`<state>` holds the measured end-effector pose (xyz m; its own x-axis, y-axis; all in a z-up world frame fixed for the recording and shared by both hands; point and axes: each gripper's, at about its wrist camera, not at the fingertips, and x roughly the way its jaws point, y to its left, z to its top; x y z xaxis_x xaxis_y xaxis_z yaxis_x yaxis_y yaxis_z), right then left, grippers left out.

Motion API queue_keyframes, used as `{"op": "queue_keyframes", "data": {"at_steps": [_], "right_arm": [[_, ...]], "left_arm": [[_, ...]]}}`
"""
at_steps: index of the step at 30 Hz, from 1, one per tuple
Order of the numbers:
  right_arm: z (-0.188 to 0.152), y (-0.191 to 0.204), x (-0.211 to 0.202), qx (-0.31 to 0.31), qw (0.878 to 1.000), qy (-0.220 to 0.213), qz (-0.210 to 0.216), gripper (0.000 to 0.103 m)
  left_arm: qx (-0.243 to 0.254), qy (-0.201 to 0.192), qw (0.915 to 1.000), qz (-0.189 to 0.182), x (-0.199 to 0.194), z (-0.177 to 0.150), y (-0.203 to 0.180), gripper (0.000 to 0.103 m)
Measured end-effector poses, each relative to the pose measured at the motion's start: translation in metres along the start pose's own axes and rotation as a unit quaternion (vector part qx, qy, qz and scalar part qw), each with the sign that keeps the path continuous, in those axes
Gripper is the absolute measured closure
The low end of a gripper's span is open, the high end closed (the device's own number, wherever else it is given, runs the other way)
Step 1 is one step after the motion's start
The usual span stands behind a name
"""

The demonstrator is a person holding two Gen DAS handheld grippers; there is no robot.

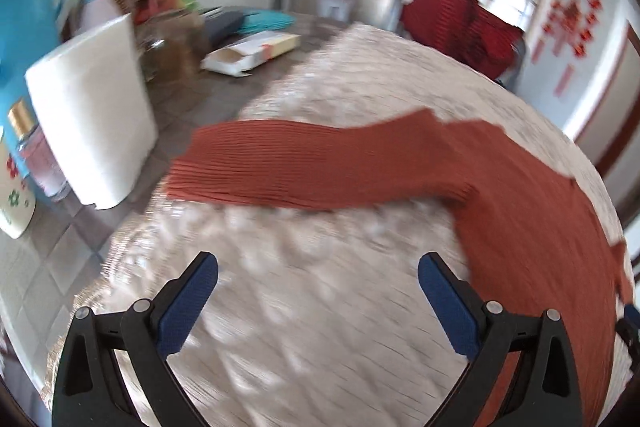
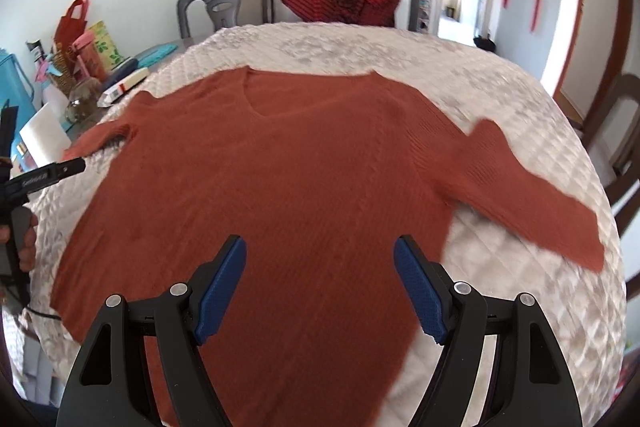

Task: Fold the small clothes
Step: 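Reach the left tool to the sweater sleeve cuff and grasp it, then carry the grasped sleeve across the sweater front with the left tool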

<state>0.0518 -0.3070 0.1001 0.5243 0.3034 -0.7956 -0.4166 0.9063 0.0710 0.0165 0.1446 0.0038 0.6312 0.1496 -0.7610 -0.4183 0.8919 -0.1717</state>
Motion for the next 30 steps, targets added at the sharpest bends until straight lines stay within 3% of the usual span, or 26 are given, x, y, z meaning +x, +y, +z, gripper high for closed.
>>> {"op": "queue_keyframes", "data": {"at_steps": [12,18,19,21,22,26,30], "right_arm": [[0.016,0.013,0.019,-0.014,1.0,0.006,0.019,0.027],[0.015,0.004,0.022,0.003,1.0,0.012,0.014,0.027],[0.015,0.003,0.023,0.005,1.0,0.013,0.015,0.027],[0.013,0.002,0.022,0.008,1.0,0.013,0.017,0.027],[0.013,0.002,0.022,0.009,1.0,0.013,0.018,0.027],[0.01,0.0,0.02,0.01,1.0,0.011,0.019,0.027],[0.008,-0.004,0.018,0.02,1.0,0.008,0.019,0.027]], "left_arm": [[-0.076,-0.022,0.9968,-0.002,0.022,0.031,0.035,0.011],[-0.085,-0.037,0.9942,0.054,0.027,0.041,0.036,0.045],[-0.085,-0.034,0.9942,0.056,0.029,0.043,0.036,0.059],[-0.087,-0.035,0.9944,0.05,0.03,0.045,0.038,0.073],[-0.085,-0.035,0.9949,0.041,0.03,0.047,0.039,0.085],[-0.067,-0.056,0.9961,0.011,0.02,0.056,0.03,0.09],[-0.038,-0.087,0.9943,-0.049,0.0,0.074,0.006,0.09]]}}
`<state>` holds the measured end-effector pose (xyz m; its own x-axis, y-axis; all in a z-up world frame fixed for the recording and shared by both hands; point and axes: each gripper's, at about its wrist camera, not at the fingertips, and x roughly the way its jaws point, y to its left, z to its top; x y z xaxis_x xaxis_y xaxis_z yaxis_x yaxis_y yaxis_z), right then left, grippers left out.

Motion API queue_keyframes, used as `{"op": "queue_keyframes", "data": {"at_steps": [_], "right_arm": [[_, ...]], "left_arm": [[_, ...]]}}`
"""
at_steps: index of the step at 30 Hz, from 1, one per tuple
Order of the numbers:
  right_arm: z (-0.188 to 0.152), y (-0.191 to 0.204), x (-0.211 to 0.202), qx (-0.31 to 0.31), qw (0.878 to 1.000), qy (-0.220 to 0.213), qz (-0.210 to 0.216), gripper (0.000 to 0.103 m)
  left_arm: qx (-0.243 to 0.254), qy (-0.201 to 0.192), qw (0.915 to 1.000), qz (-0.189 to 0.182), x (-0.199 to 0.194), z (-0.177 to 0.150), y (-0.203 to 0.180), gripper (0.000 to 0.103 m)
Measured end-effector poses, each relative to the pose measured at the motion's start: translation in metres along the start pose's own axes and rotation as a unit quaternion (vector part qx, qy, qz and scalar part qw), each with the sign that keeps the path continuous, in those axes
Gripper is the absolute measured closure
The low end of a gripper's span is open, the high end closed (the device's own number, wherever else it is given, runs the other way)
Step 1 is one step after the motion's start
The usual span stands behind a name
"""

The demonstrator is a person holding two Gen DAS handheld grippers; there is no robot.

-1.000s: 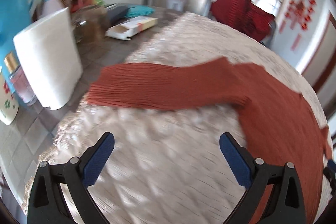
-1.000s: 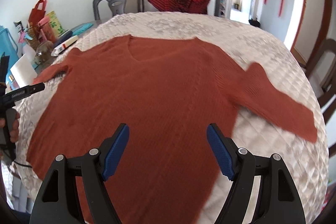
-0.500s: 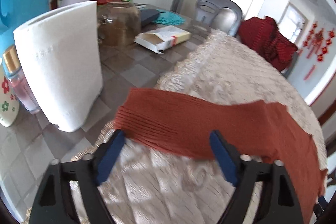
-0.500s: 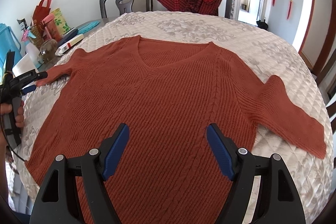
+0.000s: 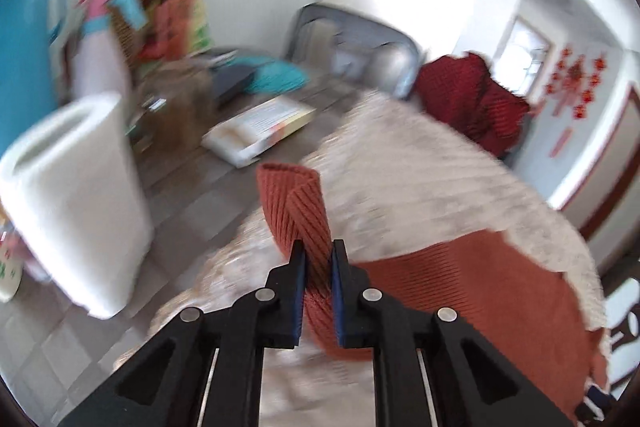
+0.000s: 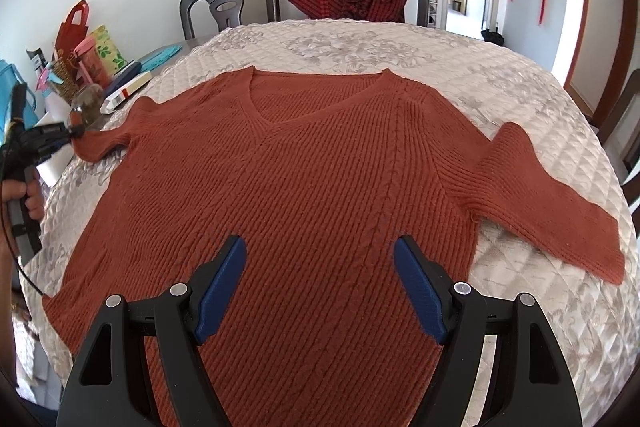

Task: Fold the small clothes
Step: 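Carry the grasped sleeve across the sweater front with the left tool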

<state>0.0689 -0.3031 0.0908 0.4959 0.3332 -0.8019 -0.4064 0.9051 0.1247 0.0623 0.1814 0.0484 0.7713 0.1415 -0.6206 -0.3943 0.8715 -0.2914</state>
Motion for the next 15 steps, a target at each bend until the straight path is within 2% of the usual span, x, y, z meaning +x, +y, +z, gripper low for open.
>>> {"op": "queue_keyframes", "data": {"at_steps": [3,6,11,15], "right_arm": [[-0.001,-0.003,-0.002,0.009,1.0,-0.003,0.001,0.027],[-0.001,-0.005,-0.003,0.018,1.0,-0.005,0.004,0.027],[-0.002,-0.01,-0.006,0.032,0.999,-0.009,0.01,0.027],[-0.004,-0.015,-0.007,0.045,0.999,-0.01,0.015,0.027]], "left_arm": [[0.036,-0.01,0.9979,-0.053,-0.007,0.01,-0.038,0.09],[0.072,-0.005,0.991,-0.113,-0.008,0.013,-0.082,0.09],[0.143,0.034,0.9681,-0.203,0.004,-0.011,-0.16,0.09],[0.183,0.094,0.9493,-0.238,0.031,-0.045,-0.201,0.089]]}}
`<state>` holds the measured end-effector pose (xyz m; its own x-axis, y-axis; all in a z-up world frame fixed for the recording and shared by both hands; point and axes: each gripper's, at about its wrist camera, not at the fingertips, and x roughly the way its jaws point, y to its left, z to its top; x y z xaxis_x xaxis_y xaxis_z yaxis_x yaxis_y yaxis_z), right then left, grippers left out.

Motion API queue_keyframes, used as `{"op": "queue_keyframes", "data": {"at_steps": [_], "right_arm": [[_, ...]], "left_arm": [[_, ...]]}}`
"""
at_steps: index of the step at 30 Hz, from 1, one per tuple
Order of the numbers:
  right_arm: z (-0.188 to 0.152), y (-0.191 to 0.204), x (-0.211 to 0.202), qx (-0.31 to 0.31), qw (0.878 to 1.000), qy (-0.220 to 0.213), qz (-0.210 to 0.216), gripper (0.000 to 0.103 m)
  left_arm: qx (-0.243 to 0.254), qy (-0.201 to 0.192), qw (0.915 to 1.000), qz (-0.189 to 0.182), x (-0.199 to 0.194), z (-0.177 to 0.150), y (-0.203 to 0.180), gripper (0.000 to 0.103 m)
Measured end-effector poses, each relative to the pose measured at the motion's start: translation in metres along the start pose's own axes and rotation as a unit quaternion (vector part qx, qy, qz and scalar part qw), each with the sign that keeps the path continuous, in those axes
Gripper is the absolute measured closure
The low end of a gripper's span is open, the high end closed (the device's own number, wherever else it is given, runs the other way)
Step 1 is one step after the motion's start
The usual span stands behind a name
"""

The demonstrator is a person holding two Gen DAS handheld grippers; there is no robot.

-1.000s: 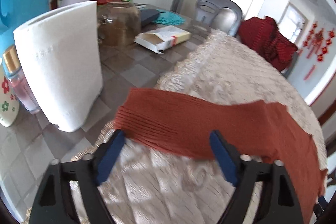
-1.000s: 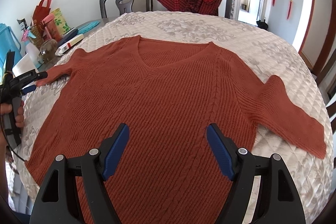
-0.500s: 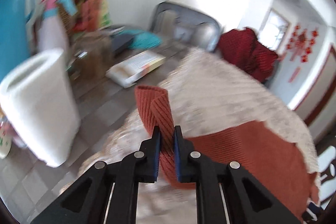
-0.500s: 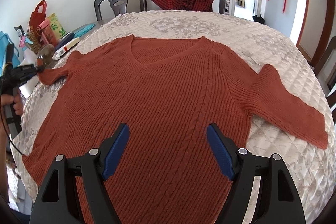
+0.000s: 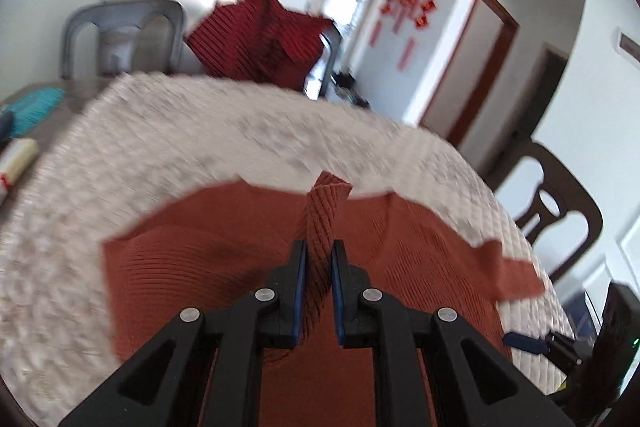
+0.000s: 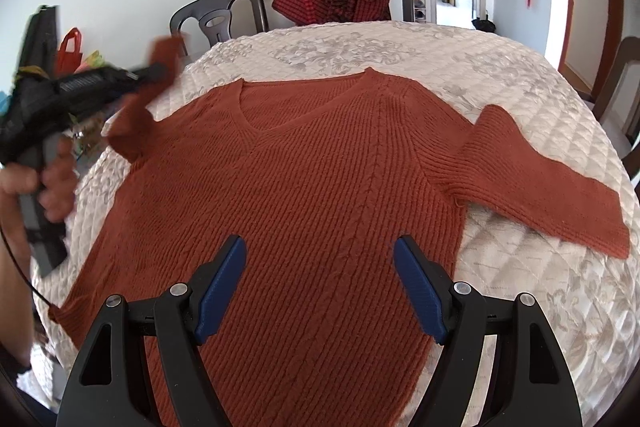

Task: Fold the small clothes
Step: 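Carry the grasped sleeve across the sweater front with the left tool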

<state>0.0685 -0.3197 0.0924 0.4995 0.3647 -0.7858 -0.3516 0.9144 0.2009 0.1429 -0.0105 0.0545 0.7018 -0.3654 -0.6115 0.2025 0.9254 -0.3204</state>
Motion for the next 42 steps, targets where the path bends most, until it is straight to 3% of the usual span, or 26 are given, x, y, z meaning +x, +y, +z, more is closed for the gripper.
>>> {"op": "queue_keyframes", "data": {"at_steps": [3,5,8,10,16,20,23,27,29,30,33,38,42], "right_arm": [[0.001,-0.005,0.0,0.011,1.0,0.0,0.007,0.027],[0.002,-0.007,0.001,0.019,1.0,0.0,0.014,0.027],[0.005,-0.009,0.0,0.027,0.999,-0.001,0.033,0.027],[0.009,-0.007,0.002,0.03,0.998,-0.003,0.05,0.027],[0.032,0.005,0.019,0.038,0.994,-0.001,0.099,0.043],[0.051,0.017,0.046,0.027,0.994,0.014,0.108,0.052],[0.066,0.021,0.072,0.026,0.994,0.033,0.101,0.056],[0.076,0.022,0.1,0.031,0.994,0.058,0.089,0.066],[0.078,0.024,0.1,0.025,0.994,0.059,0.083,0.081],[0.08,0.024,0.1,0.023,0.995,0.06,0.082,0.099],[0.085,0.028,0.098,0.014,0.994,0.057,0.093,0.099],[0.106,0.026,0.083,0.019,0.994,0.007,0.108,0.099],[0.11,0.013,0.106,0.033,0.994,0.031,0.099,0.099]], "left_arm": [[0.01,0.045,0.9988,-0.014,0.022,-0.016,-0.011,0.088],[0.011,0.051,0.9984,-0.022,0.02,-0.022,-0.012,0.078],[0.003,0.016,0.9989,-0.044,-0.011,-0.022,-0.007,0.059],[0.002,-0.016,0.9992,-0.037,-0.035,-0.019,0.001,0.055],[-0.027,-0.046,0.9946,0.089,-0.069,-0.015,0.063,0.055],[-0.057,-0.032,0.9899,0.126,-0.068,-0.017,0.093,0.055],[-0.058,-0.024,0.99,0.126,-0.062,-0.019,0.1,0.056],[-0.043,-0.007,0.9933,0.107,-0.044,-0.018,0.098,0.066],[-0.03,0.003,0.9948,0.098,-0.034,-0.018,0.096,0.077],[-0.027,0.007,0.995,0.096,-0.028,-0.017,0.096,0.078],[-0.015,0.015,0.9957,0.09,-0.018,-0.015,0.093,0.081],[-0.009,0.019,0.9954,0.094,-0.005,-0.008,0.098,0.081],[-0.02,0.033,0.995,0.093,0.002,-0.009,0.106,0.081]]}}
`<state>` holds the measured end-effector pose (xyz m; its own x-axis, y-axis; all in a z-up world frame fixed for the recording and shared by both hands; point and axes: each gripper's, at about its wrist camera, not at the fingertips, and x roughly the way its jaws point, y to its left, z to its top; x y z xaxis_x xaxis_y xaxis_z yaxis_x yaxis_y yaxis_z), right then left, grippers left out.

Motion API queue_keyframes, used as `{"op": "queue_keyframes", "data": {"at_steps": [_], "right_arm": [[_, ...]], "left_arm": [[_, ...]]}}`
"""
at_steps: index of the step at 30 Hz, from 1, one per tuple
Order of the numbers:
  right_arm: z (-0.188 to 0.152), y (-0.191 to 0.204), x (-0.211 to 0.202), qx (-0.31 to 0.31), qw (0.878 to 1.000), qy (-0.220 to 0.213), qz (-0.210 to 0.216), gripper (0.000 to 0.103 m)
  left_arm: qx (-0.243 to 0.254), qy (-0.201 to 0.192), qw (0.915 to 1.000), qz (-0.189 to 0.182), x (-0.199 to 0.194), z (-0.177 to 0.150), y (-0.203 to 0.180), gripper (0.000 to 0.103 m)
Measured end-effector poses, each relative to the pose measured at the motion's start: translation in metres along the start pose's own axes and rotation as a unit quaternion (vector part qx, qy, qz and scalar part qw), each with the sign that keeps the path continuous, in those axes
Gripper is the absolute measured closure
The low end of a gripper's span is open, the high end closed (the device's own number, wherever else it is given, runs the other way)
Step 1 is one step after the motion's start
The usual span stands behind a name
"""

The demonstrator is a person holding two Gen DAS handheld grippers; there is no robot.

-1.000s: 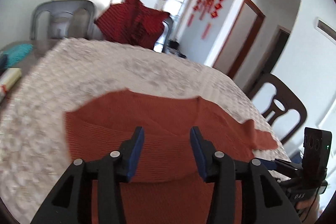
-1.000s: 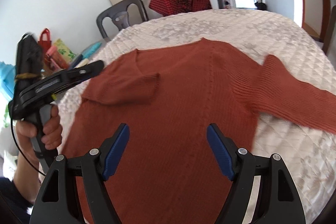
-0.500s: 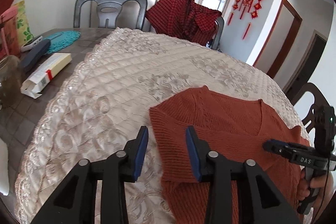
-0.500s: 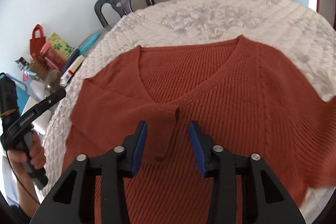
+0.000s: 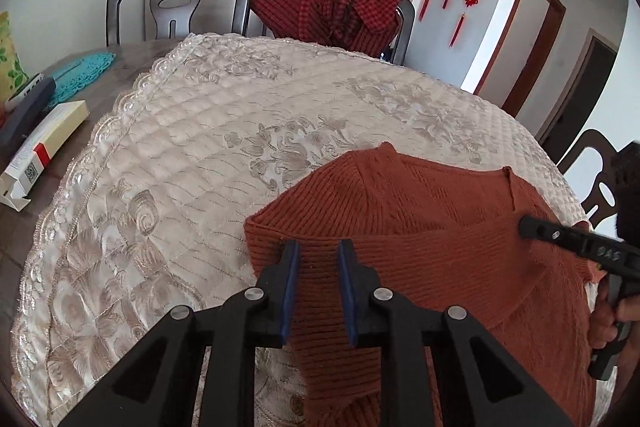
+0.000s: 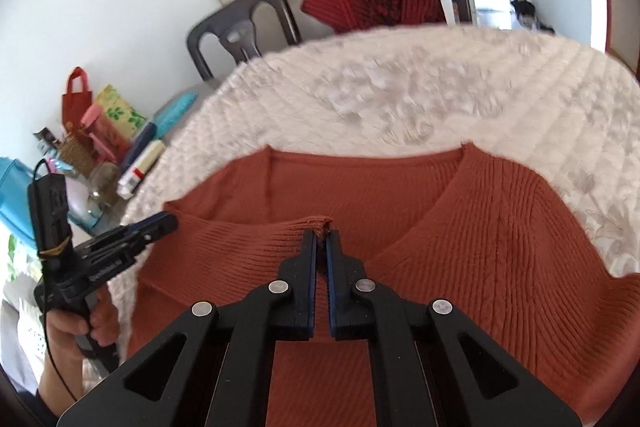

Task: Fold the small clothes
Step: 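Carry the grasped sleeve across the sweater front with the left tool, then open the left tool to release the sleeve and lift away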

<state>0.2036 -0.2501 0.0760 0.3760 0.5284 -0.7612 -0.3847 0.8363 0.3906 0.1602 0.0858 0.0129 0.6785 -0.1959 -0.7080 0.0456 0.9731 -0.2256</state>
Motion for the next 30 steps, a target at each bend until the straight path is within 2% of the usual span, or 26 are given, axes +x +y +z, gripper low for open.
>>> {"op": "queue_keyframes", "data": {"at_steps": [3,5,7,10,13,21,25,30], "right_arm": [[-0.004,-0.011,0.011,0.017,0.999,0.025,-0.011,0.097],[-0.008,-0.011,0.004,0.019,1.0,0.016,-0.014,0.096],[-0.013,-0.006,-0.008,0.012,1.0,0.005,-0.015,0.096],[-0.026,0.005,-0.018,-0.013,1.0,0.006,0.0,0.096],[-0.04,0.011,-0.009,-0.046,0.998,0.033,-0.018,0.096],[-0.049,0.005,-0.013,-0.059,0.998,0.021,-0.031,0.096],[-0.052,0.007,-0.018,-0.05,0.998,0.026,-0.036,0.096],[-0.065,0.006,-0.041,-0.047,0.998,0.013,-0.046,0.09]], "left_arm": [[0.003,-0.008,0.9999,0.008,-0.009,-0.001,-0.001,0.081],[0.0,-0.014,0.9998,-0.016,-0.022,-0.003,-0.002,0.081],[0.012,-0.019,0.9995,-0.022,-0.032,-0.007,-0.008,0.081],[0.031,0.004,0.9991,-0.028,-0.03,-0.019,-0.015,0.081],[0.051,0.023,0.9984,-0.003,-0.02,-0.03,-0.017,0.081],[0.069,0.02,0.9974,0.009,-0.021,-0.032,-0.021,0.08],[0.069,0.015,0.9969,0.035,-0.034,-0.035,-0.027,0.08],[0.051,-0.003,0.9981,0.033,-0.066,-0.047,-0.035,0.069]]}}
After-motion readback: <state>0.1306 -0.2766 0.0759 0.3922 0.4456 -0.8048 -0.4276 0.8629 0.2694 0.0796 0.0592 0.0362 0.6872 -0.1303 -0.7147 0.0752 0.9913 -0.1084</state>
